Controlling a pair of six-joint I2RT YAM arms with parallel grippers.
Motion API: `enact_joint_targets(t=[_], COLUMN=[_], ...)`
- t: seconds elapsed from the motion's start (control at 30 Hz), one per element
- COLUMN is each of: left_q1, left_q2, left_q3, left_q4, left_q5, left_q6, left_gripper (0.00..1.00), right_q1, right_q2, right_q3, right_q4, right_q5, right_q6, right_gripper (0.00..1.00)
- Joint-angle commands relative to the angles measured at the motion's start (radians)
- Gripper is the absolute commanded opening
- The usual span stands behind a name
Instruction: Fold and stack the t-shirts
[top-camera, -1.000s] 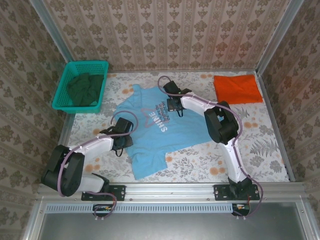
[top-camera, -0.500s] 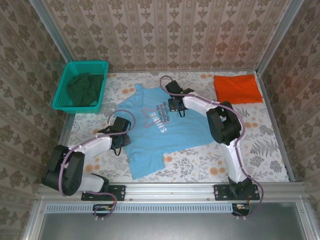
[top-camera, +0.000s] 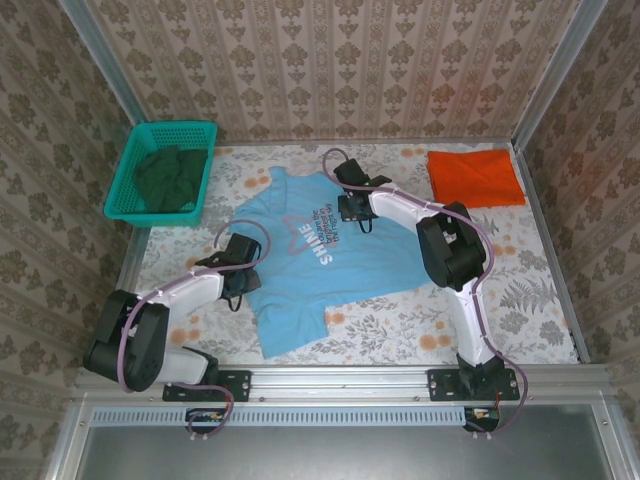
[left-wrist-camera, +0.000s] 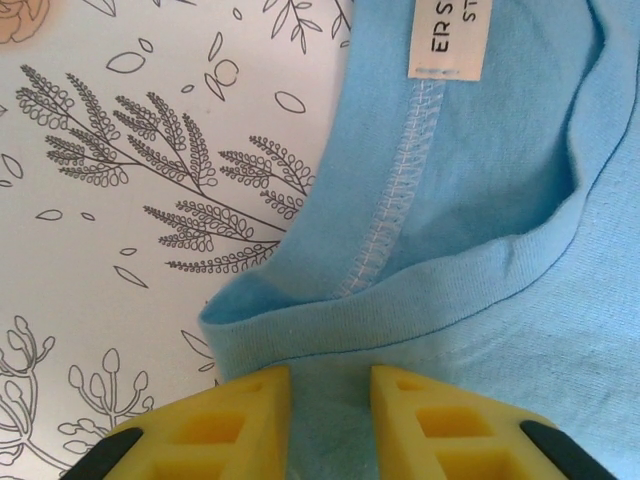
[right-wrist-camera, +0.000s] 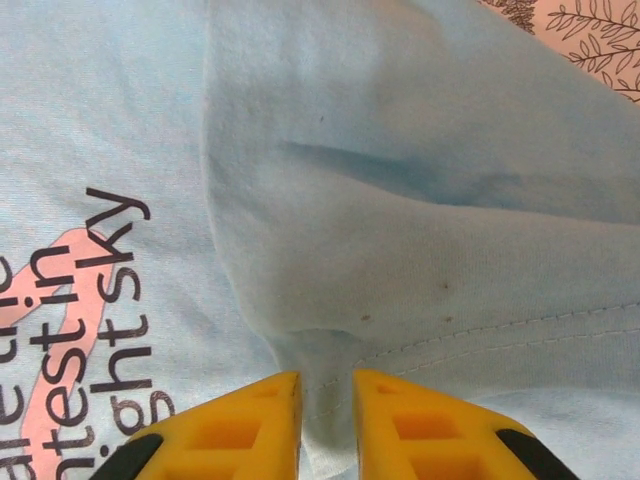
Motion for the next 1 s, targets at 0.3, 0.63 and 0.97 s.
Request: enact_joint_targets(t=[0.3, 0.63, 0.97], left_q1=[0.007, 0.006, 0.007], left_q2=[-0.012, -0.012, -0.012], left_q3=[-0.026, -0.03, -0.032], left_q4=[-0.004, 0.002, 0.006], left_q5=[-0.009, -0.007, -0.006], left_q6=[-0.011, -0.009, -0.008], left_gripper=[0.31, 0.31, 0.31], right_q1=[-0.006, -0.005, -0.005], right_q2=[-0.008, 0.014, 0.035], right_q3=[-0.006, 0.005, 0.024], right_q4=[-0.007, -0.03, -0.061], right_q5=[-0.02, 0.001, 0.018], right_q6=[0.022, 0.015, 0.008], right_gripper=[0.26, 0.25, 0.24])
